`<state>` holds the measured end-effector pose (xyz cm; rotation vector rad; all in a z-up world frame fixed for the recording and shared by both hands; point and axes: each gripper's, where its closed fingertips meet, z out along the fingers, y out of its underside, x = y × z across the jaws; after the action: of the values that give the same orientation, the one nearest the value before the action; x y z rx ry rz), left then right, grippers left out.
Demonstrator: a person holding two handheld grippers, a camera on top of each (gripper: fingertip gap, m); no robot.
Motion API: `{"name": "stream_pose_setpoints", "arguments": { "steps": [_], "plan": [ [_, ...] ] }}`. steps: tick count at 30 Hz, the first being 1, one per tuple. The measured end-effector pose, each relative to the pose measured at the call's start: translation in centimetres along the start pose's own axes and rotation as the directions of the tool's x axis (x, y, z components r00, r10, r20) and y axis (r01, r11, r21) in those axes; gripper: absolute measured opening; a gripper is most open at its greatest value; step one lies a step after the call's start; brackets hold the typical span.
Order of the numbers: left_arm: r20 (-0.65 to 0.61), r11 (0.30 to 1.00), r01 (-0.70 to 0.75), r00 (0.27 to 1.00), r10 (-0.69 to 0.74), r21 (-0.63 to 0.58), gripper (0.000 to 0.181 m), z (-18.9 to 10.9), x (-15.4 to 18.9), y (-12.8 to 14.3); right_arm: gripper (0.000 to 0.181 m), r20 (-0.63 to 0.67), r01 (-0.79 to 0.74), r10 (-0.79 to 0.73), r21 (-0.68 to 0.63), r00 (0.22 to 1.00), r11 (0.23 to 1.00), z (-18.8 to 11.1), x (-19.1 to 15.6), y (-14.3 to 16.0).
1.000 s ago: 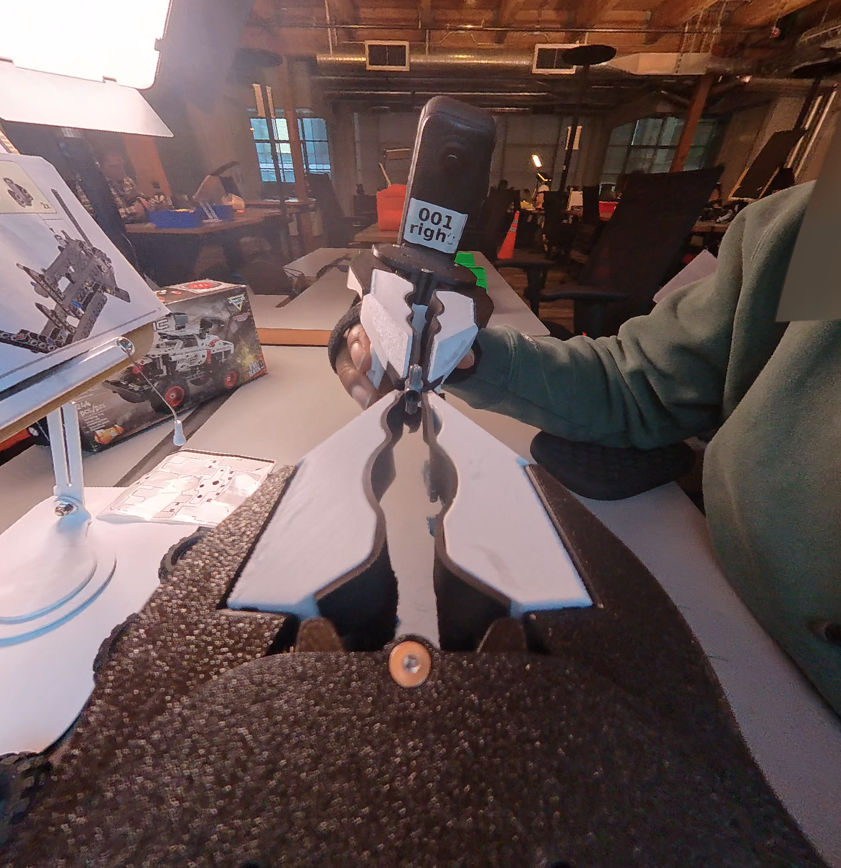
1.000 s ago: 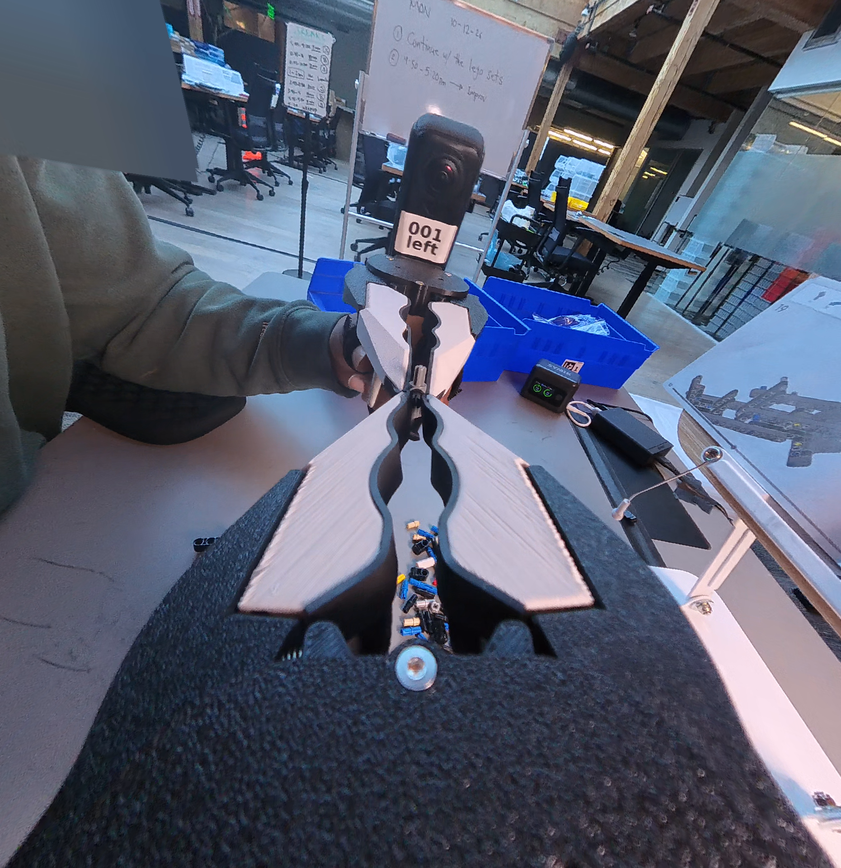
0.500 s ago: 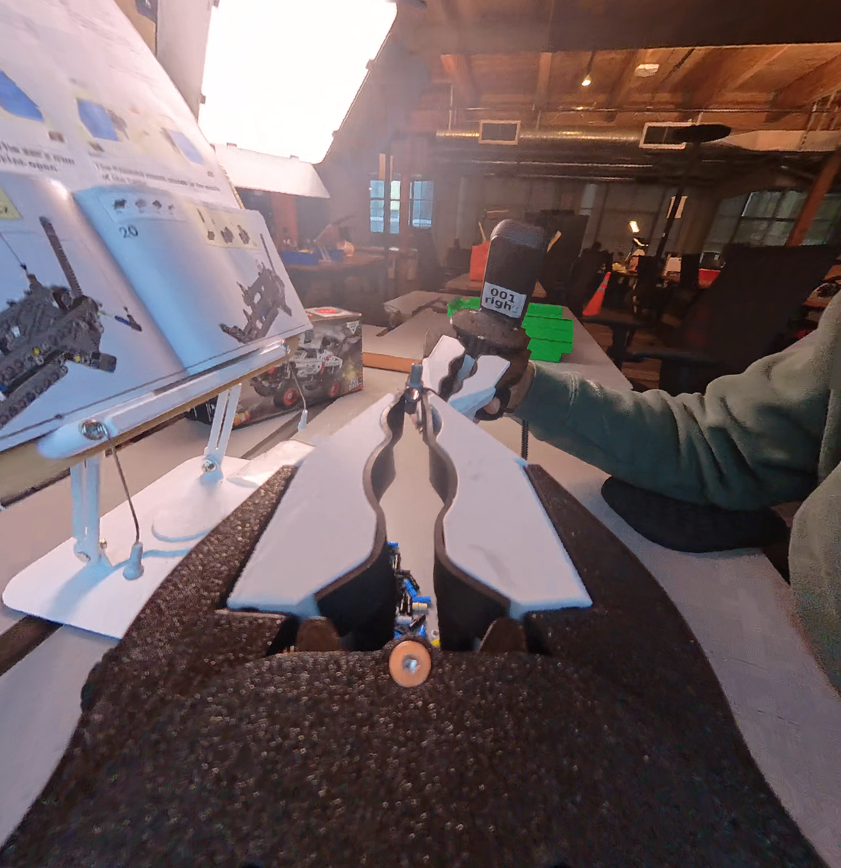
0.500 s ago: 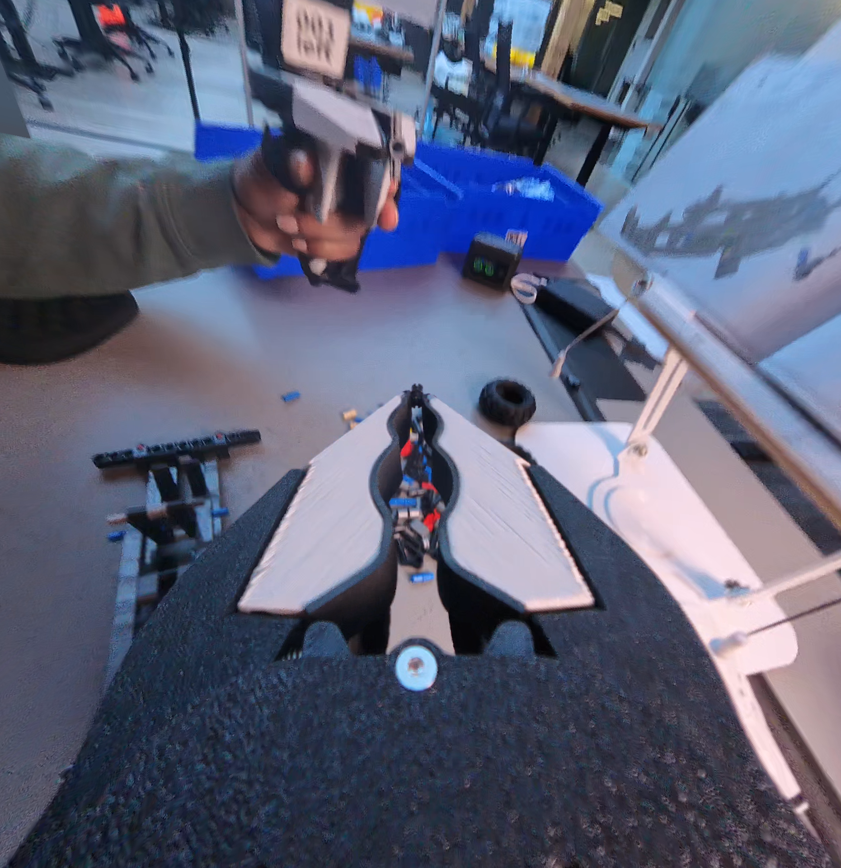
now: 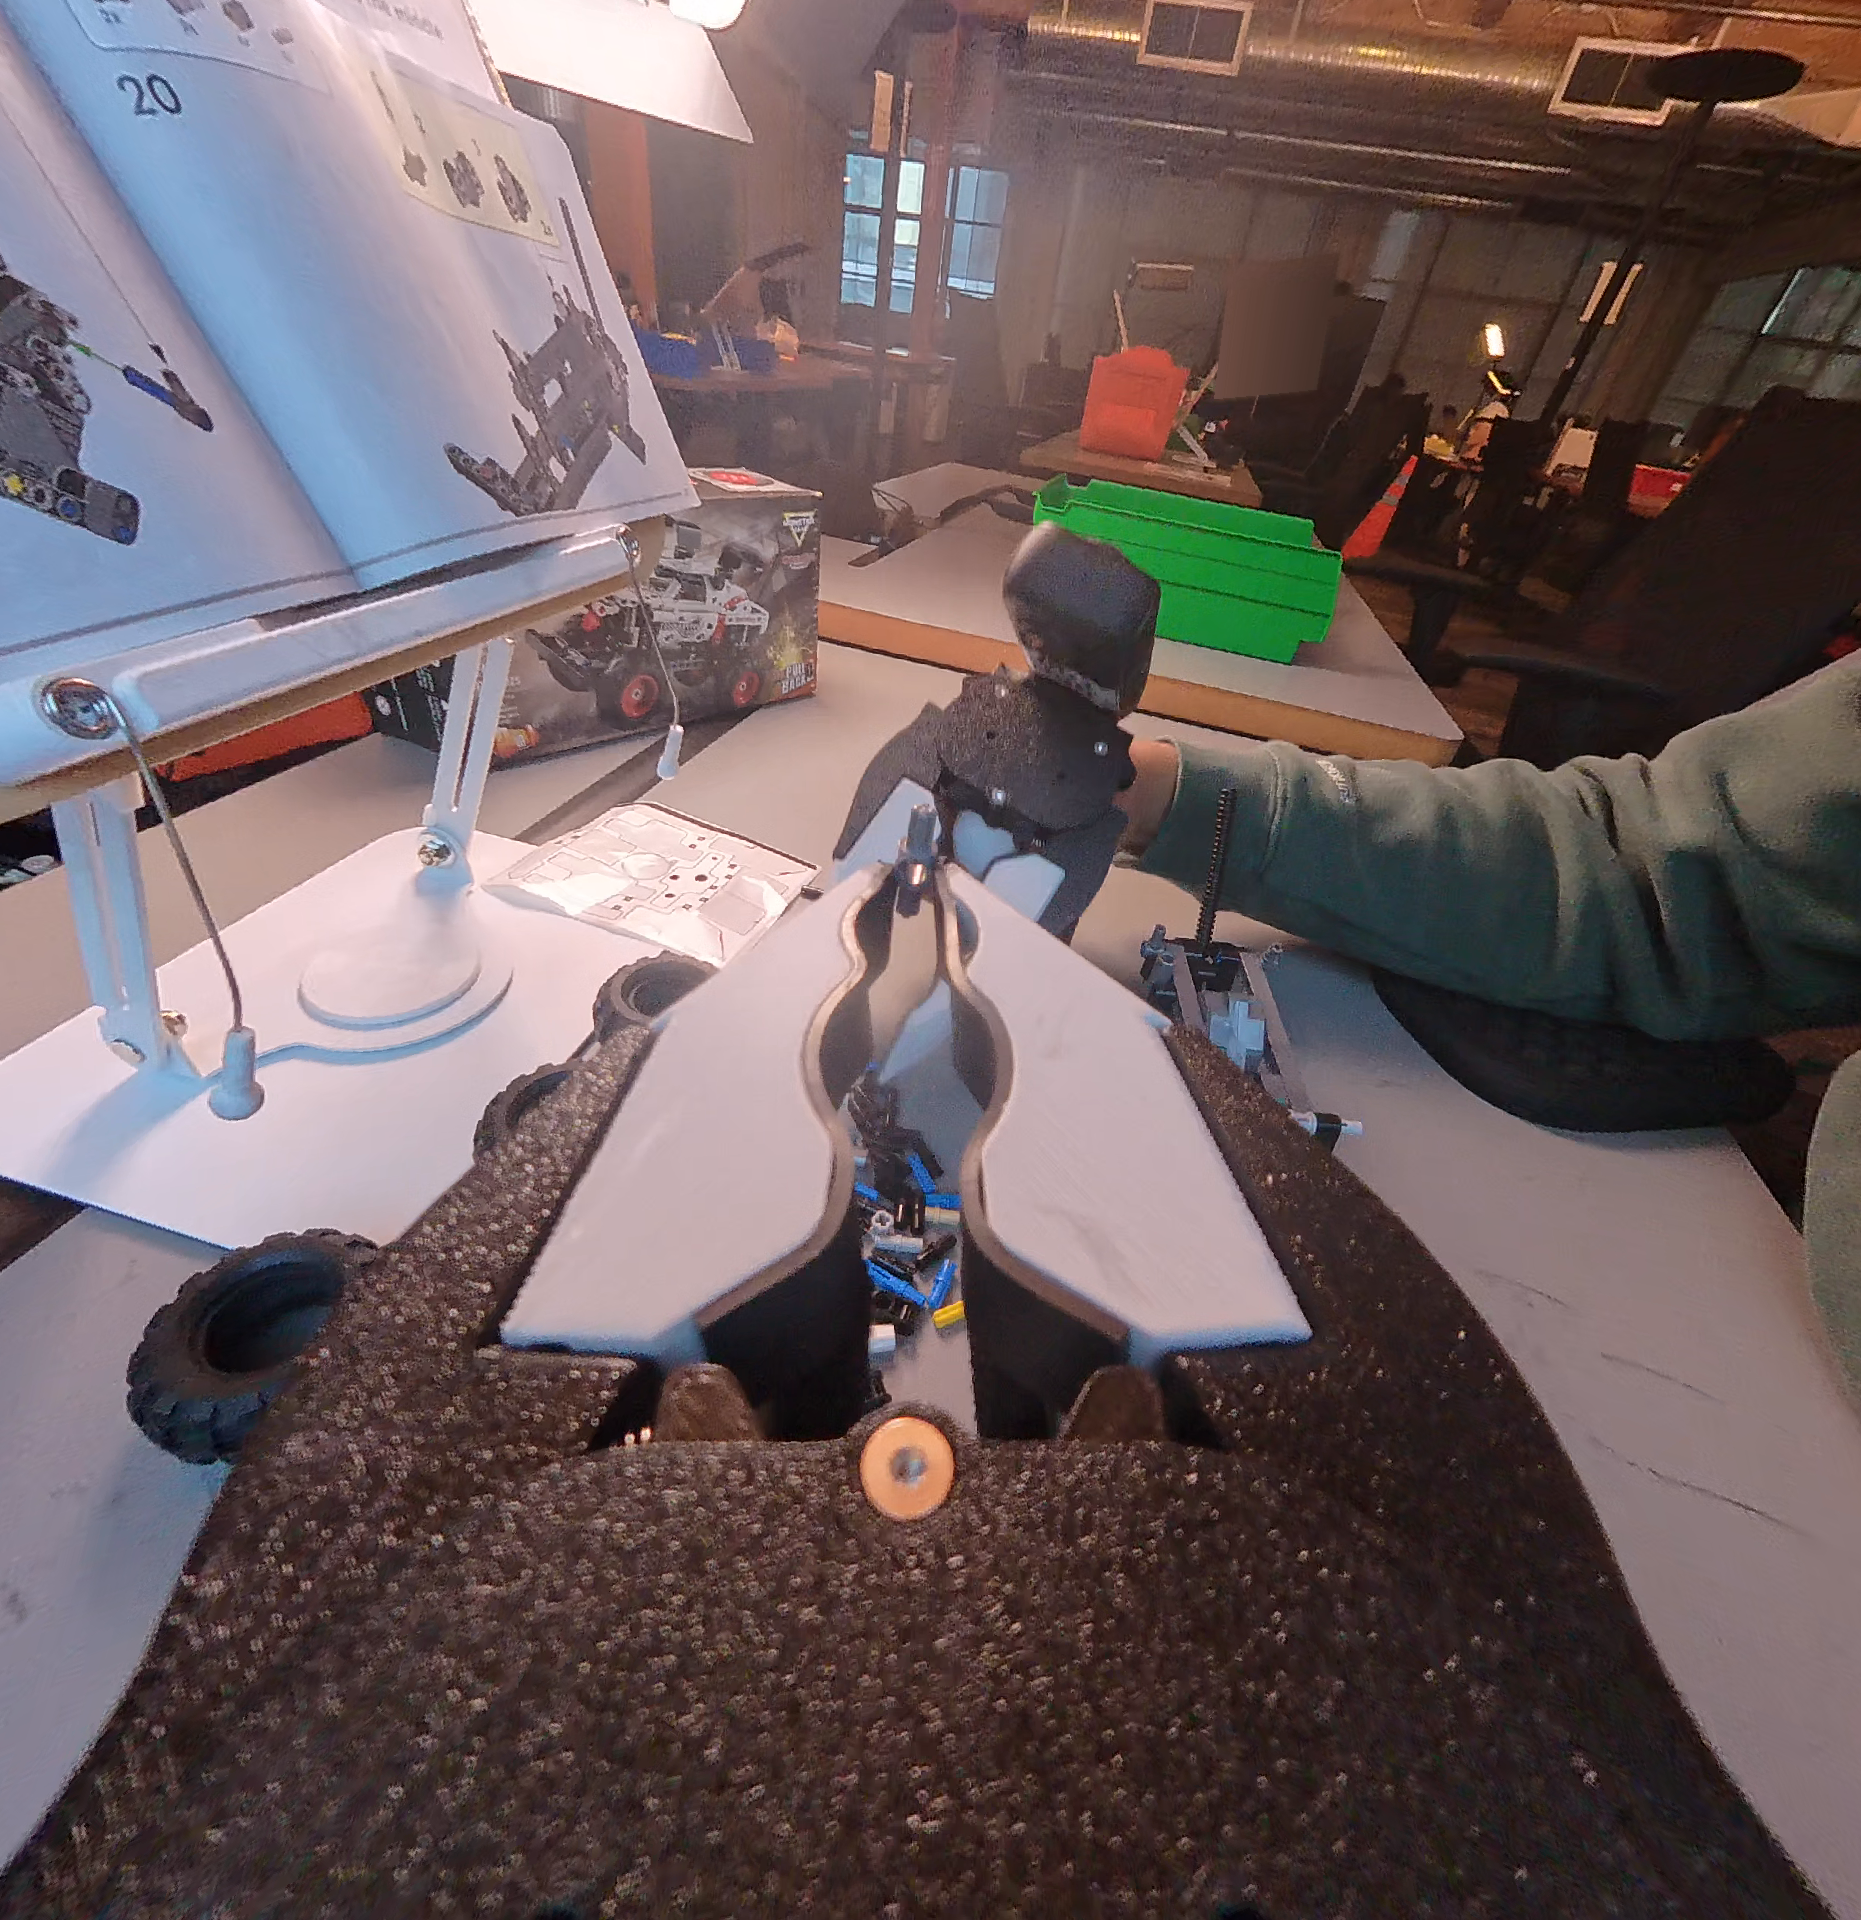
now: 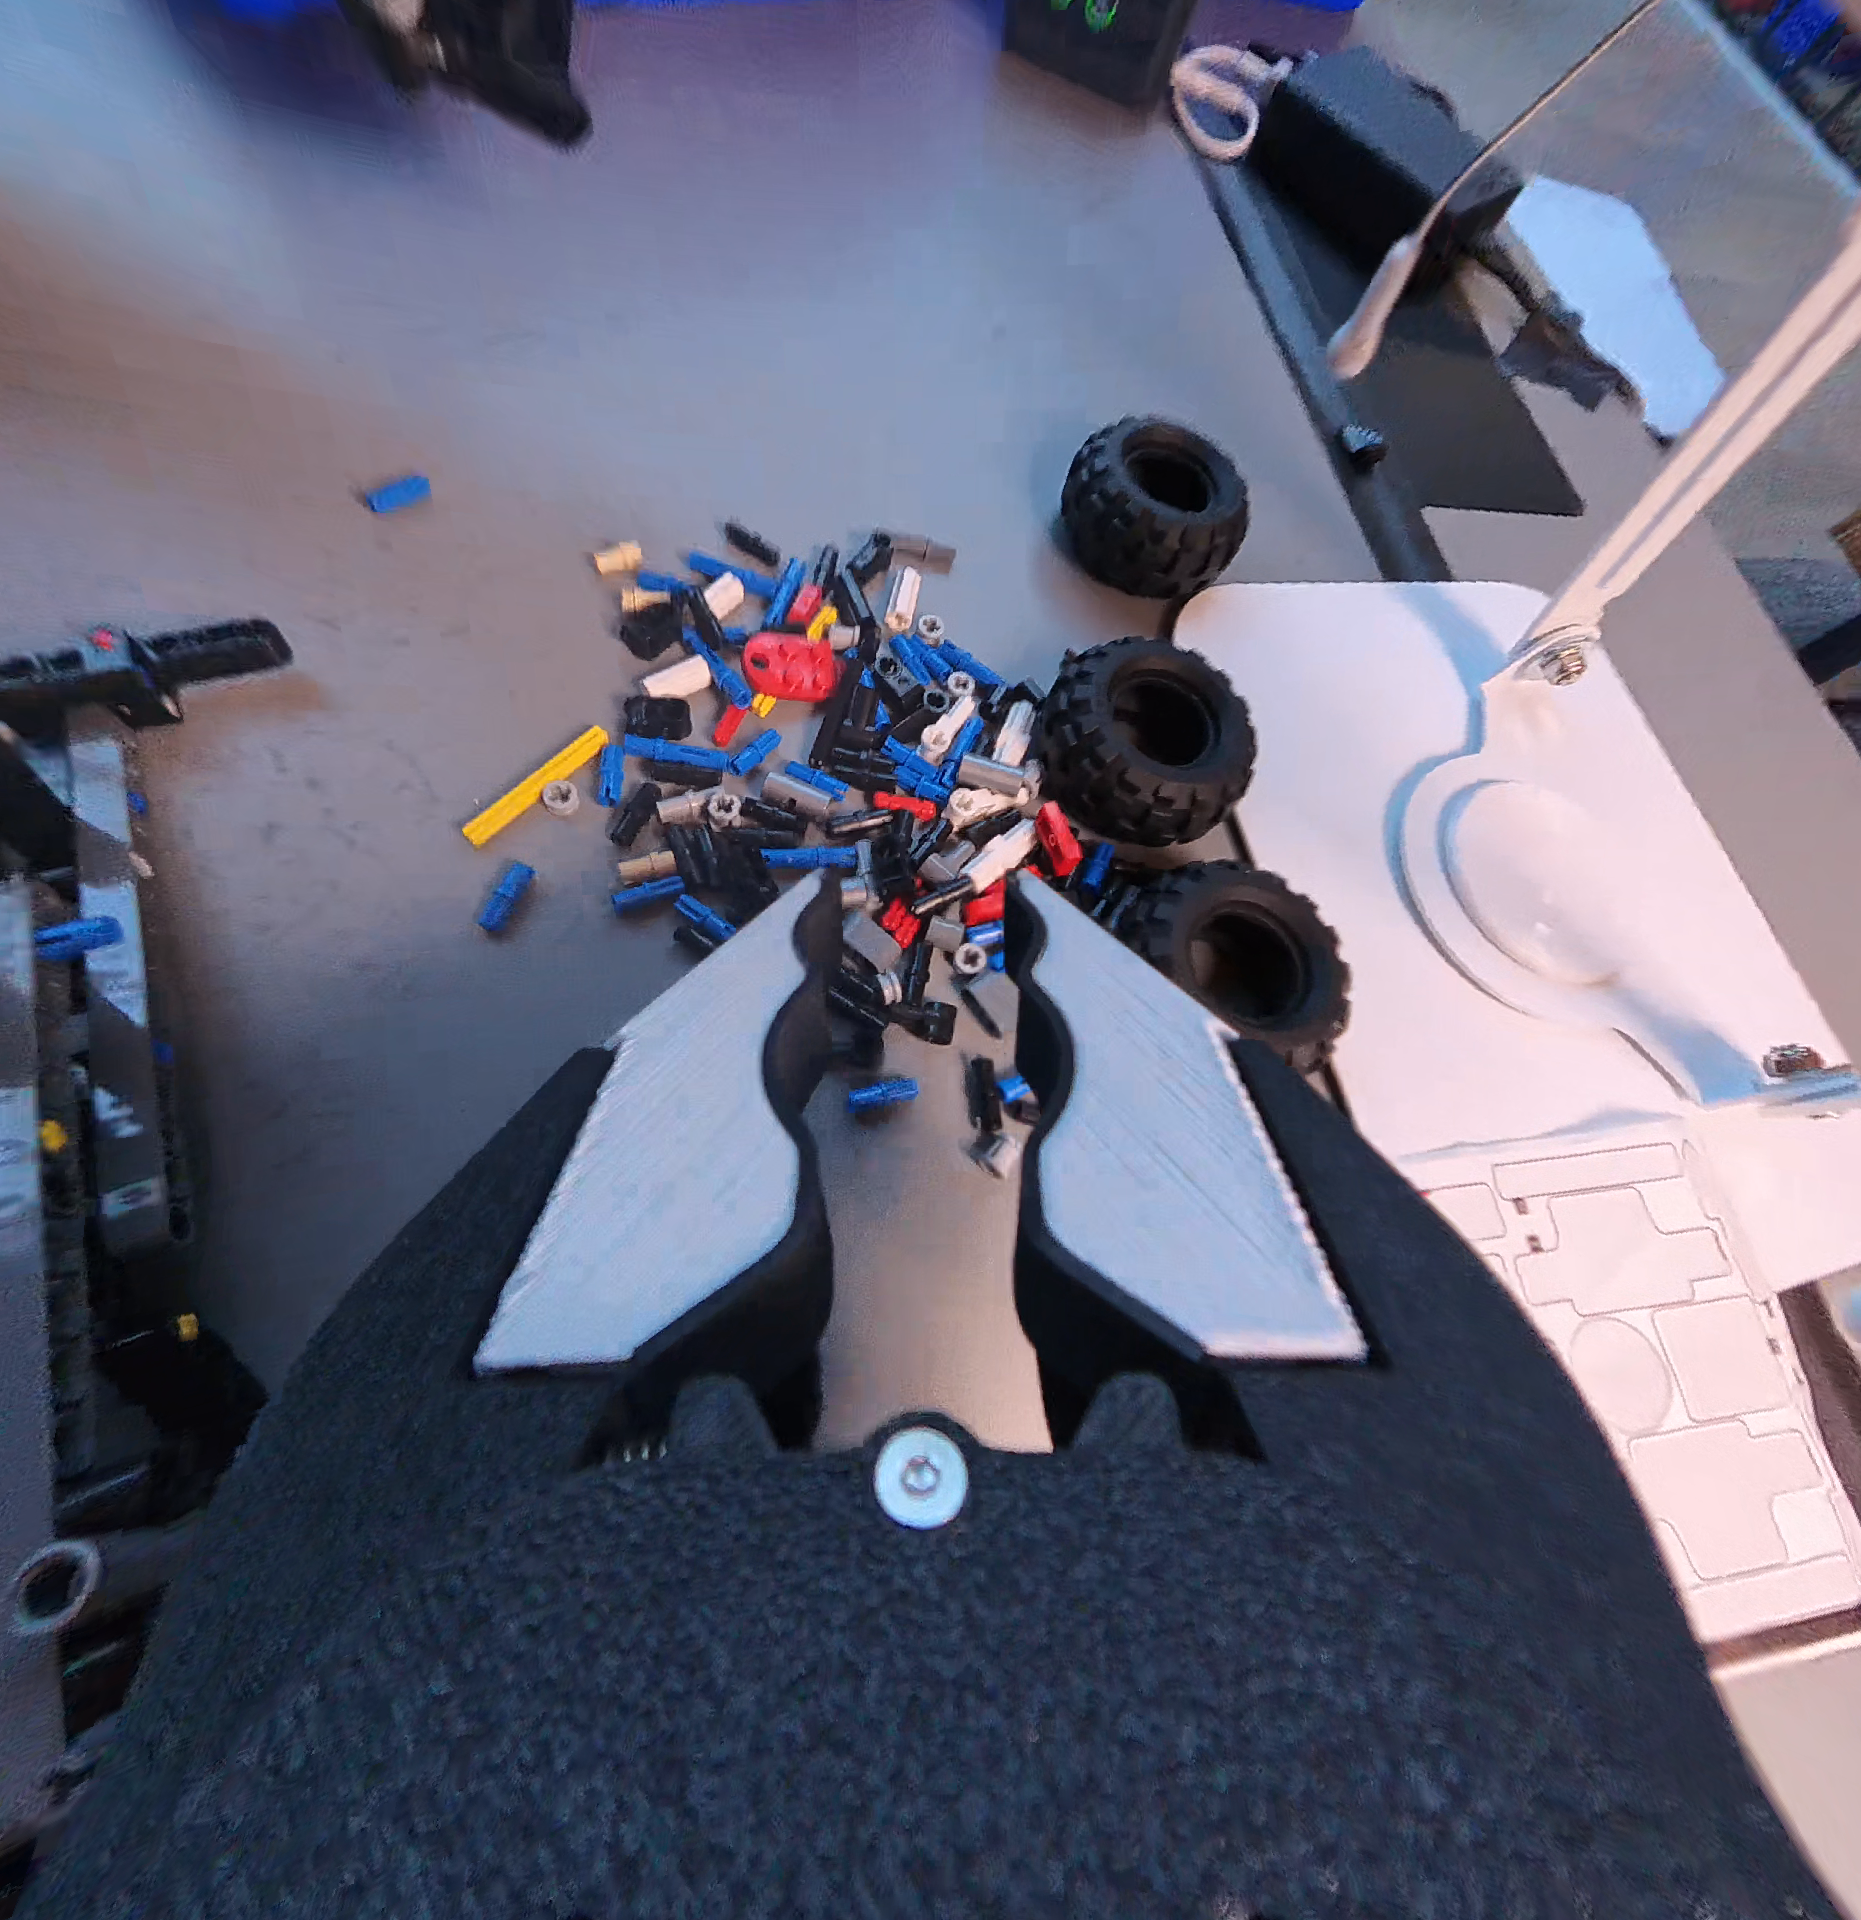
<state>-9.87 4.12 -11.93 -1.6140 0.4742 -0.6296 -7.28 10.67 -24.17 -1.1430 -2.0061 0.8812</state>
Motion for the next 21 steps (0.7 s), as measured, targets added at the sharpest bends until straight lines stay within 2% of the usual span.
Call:
{"name": "stream_pose_setpoints", "arguments": {
  "steps": [5,8,12,16,21],
  "plan": [
    [-0.030,0.999,-0.014,0.999,0.013,-0.032,0.007,0.5,0.5,1.0,0.027,-0.009,-0.081,0.087,0.267,0.996,0.960,-4.7,1.4,-5.1],
    [-0.030,0.997,-0.027,0.999,0.025,-0.069,0.007,1.0,0.6,1.9,0.023,0.010,-0.050,0.049,0.331,0.999,0.942,-6.6,0.5,-7.4],
    [0.015,0.967,-0.124,0.991,0.131,-0.223,0.007,1.8,0.2,4.5,0.020,0.063,0.021,-0.043,0.317,0.997,0.948,-6.9,-2.1,-9.1],
    [0.054,0.870,-0.212,0.964,0.262,-0.444,0.007,1.8,-1.1,8.3,0.018,0.064,0.072,-0.093,0.278,0.994,0.958,-6.5,-3.2,-9.4],
    [0.059,0.762,-0.247,0.935,0.350,-0.599,0.007,1.3,-2.5,11.4,0.018,0.053,0.075,-0.092,0.253,0.994,0.965,-6.4,-2.9,-8.9]
  ]
}}
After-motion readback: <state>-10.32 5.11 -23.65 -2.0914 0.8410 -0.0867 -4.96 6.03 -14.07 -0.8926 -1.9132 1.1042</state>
